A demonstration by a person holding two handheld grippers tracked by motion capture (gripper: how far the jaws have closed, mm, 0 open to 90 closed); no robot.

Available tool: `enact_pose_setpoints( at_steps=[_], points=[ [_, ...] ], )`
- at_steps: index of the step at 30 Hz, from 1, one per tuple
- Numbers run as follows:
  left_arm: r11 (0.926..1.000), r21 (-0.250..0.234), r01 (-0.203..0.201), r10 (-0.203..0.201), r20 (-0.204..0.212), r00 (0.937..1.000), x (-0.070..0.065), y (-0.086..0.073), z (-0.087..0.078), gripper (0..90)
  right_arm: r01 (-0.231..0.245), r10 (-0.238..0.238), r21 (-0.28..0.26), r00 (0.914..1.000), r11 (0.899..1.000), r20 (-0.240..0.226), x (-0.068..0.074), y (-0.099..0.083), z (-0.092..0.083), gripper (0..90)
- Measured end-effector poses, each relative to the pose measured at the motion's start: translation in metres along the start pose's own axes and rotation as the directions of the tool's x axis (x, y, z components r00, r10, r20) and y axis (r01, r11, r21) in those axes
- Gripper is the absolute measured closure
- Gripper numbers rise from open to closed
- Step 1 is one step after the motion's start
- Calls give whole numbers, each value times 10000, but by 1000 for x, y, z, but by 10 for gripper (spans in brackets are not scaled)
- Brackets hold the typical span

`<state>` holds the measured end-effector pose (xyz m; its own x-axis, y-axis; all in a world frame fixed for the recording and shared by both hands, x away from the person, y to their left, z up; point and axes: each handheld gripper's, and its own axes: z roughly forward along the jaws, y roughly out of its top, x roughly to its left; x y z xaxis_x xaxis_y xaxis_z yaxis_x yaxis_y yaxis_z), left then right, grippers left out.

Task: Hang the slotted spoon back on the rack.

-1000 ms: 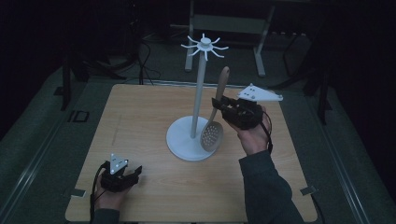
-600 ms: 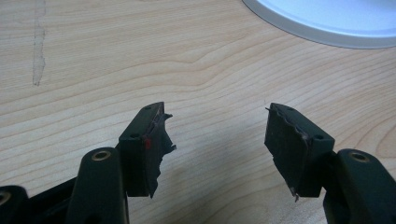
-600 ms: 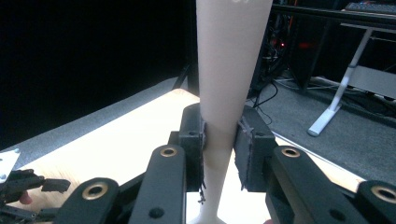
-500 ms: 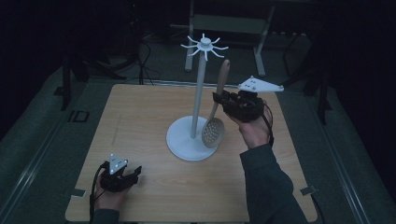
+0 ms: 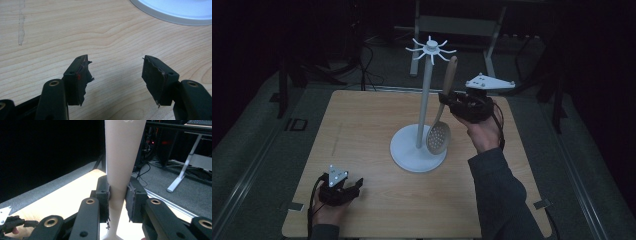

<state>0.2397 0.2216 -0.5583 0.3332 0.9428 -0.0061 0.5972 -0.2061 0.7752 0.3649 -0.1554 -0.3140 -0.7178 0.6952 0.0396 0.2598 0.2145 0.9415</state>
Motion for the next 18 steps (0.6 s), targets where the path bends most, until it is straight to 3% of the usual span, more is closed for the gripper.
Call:
enact_pose_setpoints(
  at_steps=[18],
  points=[
    [10000, 46, -26, 25, 7, 10000, 0, 0, 0, 386, -29, 35, 484, 9999, 9988, -118, -3, 2, 10, 744]
  ],
)
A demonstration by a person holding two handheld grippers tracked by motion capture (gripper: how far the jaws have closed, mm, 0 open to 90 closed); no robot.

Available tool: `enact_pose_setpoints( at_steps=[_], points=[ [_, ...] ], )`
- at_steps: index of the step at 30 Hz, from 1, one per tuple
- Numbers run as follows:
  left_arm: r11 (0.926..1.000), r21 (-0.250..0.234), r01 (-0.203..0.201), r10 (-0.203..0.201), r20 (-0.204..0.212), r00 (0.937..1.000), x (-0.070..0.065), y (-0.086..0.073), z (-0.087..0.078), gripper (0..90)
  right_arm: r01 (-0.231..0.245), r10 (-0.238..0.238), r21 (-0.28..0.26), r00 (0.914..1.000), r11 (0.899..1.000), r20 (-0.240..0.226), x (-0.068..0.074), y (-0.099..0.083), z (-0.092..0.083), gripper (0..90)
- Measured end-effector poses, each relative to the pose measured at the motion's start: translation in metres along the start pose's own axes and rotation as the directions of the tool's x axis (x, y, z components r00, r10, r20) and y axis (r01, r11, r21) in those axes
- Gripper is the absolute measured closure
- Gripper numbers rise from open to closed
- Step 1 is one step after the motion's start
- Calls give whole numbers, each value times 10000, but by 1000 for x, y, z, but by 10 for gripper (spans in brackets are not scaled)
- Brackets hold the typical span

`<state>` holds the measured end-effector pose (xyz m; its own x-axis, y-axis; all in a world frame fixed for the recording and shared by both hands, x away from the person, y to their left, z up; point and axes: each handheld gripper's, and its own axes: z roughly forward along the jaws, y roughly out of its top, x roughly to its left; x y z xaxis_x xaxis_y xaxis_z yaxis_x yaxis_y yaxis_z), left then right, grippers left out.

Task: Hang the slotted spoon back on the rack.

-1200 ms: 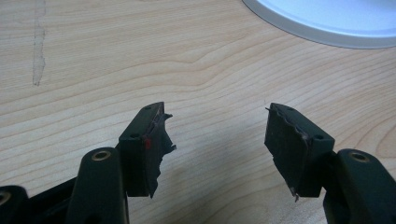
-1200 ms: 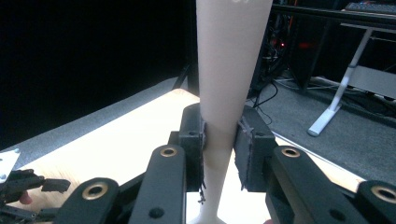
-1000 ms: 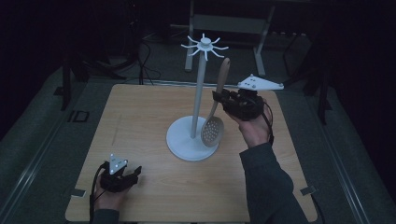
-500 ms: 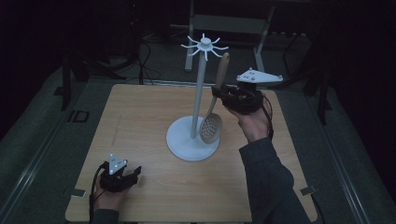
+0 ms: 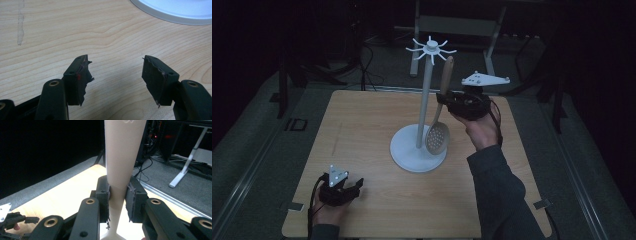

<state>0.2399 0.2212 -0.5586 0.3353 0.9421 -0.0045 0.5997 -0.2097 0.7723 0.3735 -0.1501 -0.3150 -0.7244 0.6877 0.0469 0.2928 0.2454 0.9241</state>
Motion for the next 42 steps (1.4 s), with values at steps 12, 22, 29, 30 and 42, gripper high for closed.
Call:
enact_pose_setpoints(
  at_steps=[12, 22, 29, 30, 42],
  points=[
    [10000, -35, 33, -33, -7, 10000, 1, 0, -1, 386, 26, -26, 171, 10000, 9998, -14, 1, 3, 6, 744],
    [10000, -60, 47, -47, -11, 10000, 1, 0, -1, 386, -18, 17, 210, 10000, 9998, 21, 1, 7, 12, 744],
    [10000, -72, 51, -51, -12, 10000, 1, 0, -1, 386, -30, 30, 304, 10000, 9995, 8, 1, 6, 16, 744],
    [10000, -70, 56, -56, -7, 10000, 1, 0, -2, 386, -30, 30, 304, 10000, 9995, 8, 1, 6, 16, 744],
    [10000, -63, 45, -45, -13, 10000, 1, 0, -1, 386, -13, 13, 185, 10000, 9998, -18, -1, 1, 10, 597]
  ],
)
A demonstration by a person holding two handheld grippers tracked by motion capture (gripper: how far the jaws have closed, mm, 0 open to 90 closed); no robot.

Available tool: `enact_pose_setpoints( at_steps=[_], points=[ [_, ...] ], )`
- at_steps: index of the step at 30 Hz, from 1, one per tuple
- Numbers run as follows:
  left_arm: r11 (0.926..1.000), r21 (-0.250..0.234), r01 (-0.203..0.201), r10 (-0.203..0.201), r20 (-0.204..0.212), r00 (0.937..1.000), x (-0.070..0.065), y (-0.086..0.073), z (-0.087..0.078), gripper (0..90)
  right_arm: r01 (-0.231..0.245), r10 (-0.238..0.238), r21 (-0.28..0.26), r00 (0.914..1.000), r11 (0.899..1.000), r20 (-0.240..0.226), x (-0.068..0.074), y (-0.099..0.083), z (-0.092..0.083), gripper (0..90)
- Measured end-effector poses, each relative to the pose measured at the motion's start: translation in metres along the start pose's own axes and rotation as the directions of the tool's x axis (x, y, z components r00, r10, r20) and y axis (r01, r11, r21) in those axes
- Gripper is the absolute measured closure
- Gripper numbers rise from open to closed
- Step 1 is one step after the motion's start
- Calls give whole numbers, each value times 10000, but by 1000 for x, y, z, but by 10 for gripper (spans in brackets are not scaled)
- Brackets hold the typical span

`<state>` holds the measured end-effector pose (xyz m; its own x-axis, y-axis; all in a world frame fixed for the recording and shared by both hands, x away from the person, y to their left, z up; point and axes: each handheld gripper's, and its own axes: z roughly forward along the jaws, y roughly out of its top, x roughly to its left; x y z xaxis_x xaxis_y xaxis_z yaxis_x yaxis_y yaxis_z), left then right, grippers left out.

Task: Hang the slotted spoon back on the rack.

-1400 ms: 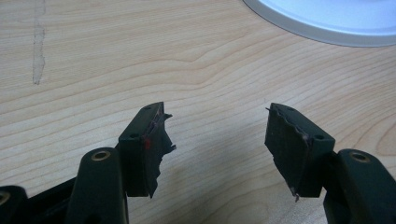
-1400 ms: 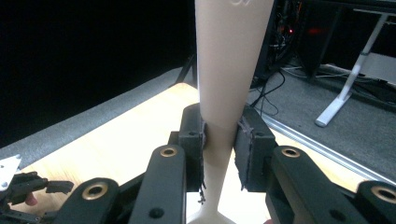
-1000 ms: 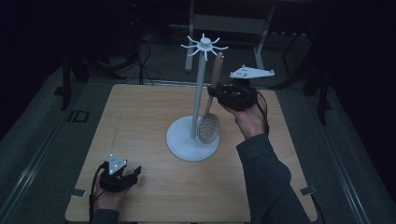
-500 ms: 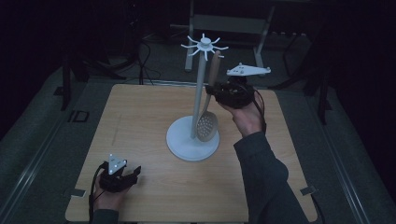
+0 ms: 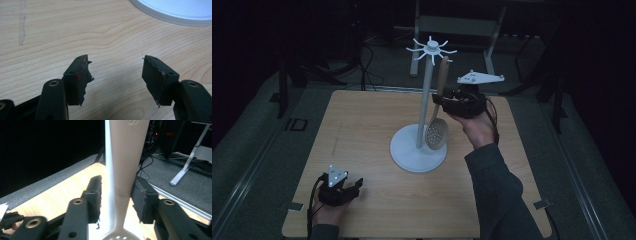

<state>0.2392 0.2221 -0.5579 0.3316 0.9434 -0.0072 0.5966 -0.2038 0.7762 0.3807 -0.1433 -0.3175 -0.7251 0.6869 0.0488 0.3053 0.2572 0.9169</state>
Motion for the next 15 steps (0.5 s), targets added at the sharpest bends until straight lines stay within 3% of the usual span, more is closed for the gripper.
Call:
enact_pose_setpoints(
  at_steps=[15],
  points=[
    [10000, 8, -8, 8, 1, 10000, 0, 0, 0, 386, 159, -161, 182, 9998, 9997, 111, 0, -6, -4, 481]
  ],
)
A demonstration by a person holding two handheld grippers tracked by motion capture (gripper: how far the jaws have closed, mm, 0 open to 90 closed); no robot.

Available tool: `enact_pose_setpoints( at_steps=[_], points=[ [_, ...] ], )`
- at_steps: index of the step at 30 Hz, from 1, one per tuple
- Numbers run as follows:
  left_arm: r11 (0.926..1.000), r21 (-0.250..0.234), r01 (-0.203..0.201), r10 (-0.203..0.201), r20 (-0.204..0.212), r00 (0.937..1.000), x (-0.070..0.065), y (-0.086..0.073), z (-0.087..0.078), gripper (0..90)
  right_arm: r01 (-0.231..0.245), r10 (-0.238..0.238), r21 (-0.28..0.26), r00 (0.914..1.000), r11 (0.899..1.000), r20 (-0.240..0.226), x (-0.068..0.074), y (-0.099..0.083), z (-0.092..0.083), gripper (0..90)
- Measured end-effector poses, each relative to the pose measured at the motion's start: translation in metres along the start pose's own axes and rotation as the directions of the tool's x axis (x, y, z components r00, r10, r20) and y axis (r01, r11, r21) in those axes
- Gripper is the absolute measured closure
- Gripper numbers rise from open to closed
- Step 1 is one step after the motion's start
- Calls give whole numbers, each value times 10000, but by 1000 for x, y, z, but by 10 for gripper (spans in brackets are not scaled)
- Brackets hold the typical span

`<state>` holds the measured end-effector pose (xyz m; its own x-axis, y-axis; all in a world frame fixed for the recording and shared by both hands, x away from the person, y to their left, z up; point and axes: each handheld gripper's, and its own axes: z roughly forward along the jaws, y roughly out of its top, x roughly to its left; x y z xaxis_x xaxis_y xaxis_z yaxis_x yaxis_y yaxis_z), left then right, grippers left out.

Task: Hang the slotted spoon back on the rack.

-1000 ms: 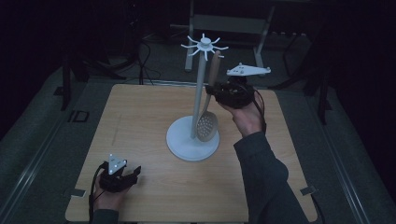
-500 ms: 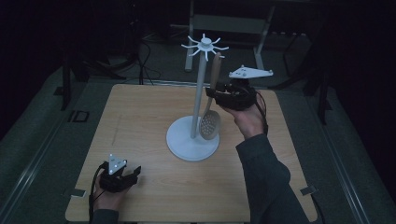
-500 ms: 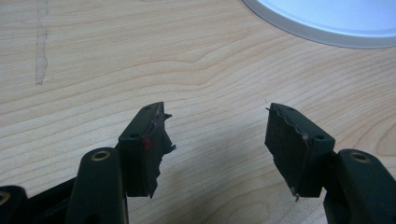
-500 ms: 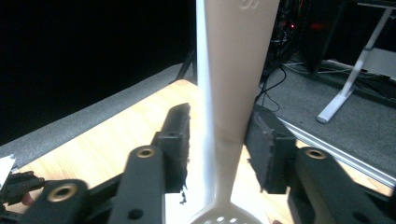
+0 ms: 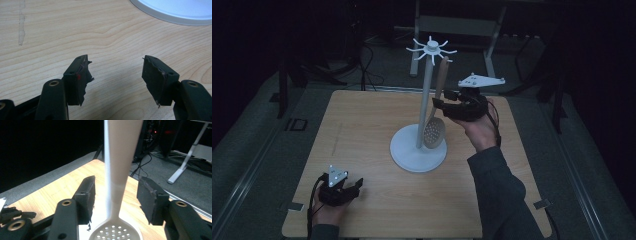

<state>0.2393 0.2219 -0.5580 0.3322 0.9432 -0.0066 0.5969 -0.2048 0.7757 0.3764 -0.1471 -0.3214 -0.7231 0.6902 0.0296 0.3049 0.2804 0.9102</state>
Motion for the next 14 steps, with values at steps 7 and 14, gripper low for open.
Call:
enact_pose_setpoints(
  at_steps=[7, 14],
  points=[
    [10000, 9, -14, 14, 16, 10000, 0, 0, 0, 386, -119, 118, 39, 9999, 9999, 117, -4, -5, -5, 439],
    [10000, 26, -29, 29, 4, 10000, 0, 0, 1, 385, -334, 329, 153, 9991, 9993, 279, -14, -18, -10, 433]
  ],
)
